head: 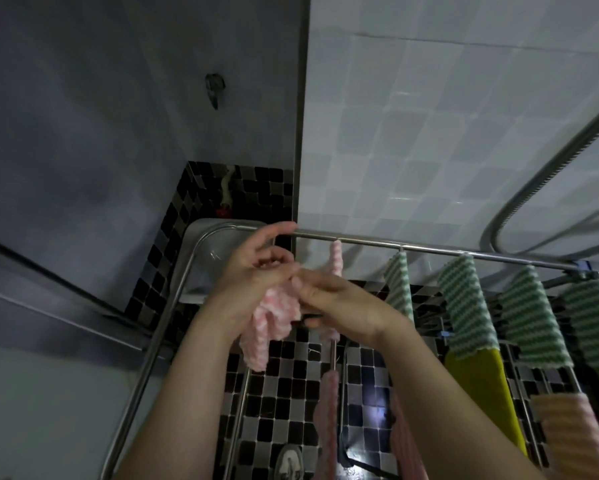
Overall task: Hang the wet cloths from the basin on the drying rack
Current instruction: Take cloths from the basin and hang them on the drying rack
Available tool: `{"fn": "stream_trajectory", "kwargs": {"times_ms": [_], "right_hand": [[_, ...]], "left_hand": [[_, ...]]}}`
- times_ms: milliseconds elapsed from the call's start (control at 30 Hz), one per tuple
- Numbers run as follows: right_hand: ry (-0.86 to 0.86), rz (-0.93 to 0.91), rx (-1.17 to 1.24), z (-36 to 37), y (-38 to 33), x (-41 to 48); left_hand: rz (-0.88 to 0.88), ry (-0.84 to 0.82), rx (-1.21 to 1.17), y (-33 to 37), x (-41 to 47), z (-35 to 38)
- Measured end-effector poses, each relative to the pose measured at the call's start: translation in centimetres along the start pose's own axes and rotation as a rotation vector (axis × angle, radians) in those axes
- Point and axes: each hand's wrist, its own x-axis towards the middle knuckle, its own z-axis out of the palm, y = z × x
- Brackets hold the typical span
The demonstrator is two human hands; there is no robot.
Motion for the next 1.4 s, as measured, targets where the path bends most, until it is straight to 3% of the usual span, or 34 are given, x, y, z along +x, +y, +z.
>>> {"fn": "stream_trajectory", "kwargs": {"times_ms": [233, 367, 433, 500, 567, 667, 767, 900, 967, 1100, 1200, 1300, 1400], "right_hand": [[0.237, -0.226, -0.094, 0.2, -2.8, -2.2], [0.244, -0.341, -0.456, 0.3, -5.5, -4.1], [0.207, -0.351, -0.467, 0.5, -6.3, -4.8], [0.144, -0.342, -0.344, 1.0, -7.0, -5.4], [0.122, -0.351, -0.201, 1.6, -7.6, -5.6], [0.211, -0.390, -0.172, 1.8, -8.2, -5.6], [0.346, -0.434, -0.266, 1.1, -8.4, -5.8], [0.379, -0.430, -0.291, 1.1, -8.2, -5.8], [0.378, -0.435, -0.302, 1.4, -8.3, -5.9], [0.340, -0.454, -0.358, 1.9, -8.3, -7.1], [0.314, -0.452, -0.193, 2.5, -8.3, -8.1], [0.344, -0.382, 0.002, 2.6, -7.4, -7.4], [0.491, -0.187, -0.130, 1.7, -3.5, -2.5]], "left_hand": [[0.009, -0.074, 0.070, 1.8, -1.5, -2.0], [-0.005, -0.140, 0.312, 2.5, -2.5, -2.9], [-0.001, -0.191, 0.375, 2.7, -2.8, -3.6], [0.043, -0.242, 0.328, 2.8, -3.1, -4.2], [0.060, -0.247, 0.130, 2.8, -3.2, -4.2], [0.072, -0.209, -0.135, 2.9, -3.2, -3.6], [0.144, -0.116, 0.025, 2.9, -3.3, -3.7], [-0.014, -0.194, 0.315, 2.2, -3.8, -4.0], [-0.019, -0.143, 0.317, 1.2, -3.7, -4.3], [0.042, -0.009, -0.281, 0.1, -4.4, -5.2], [0.134, 0.040, -0.415, 1.3, -5.2, -5.5], [0.166, 0.227, -0.238, 2.6, -5.5, -4.9], [0.075, 0.311, 0.170, 0.5, -3.5, -5.3]]}}
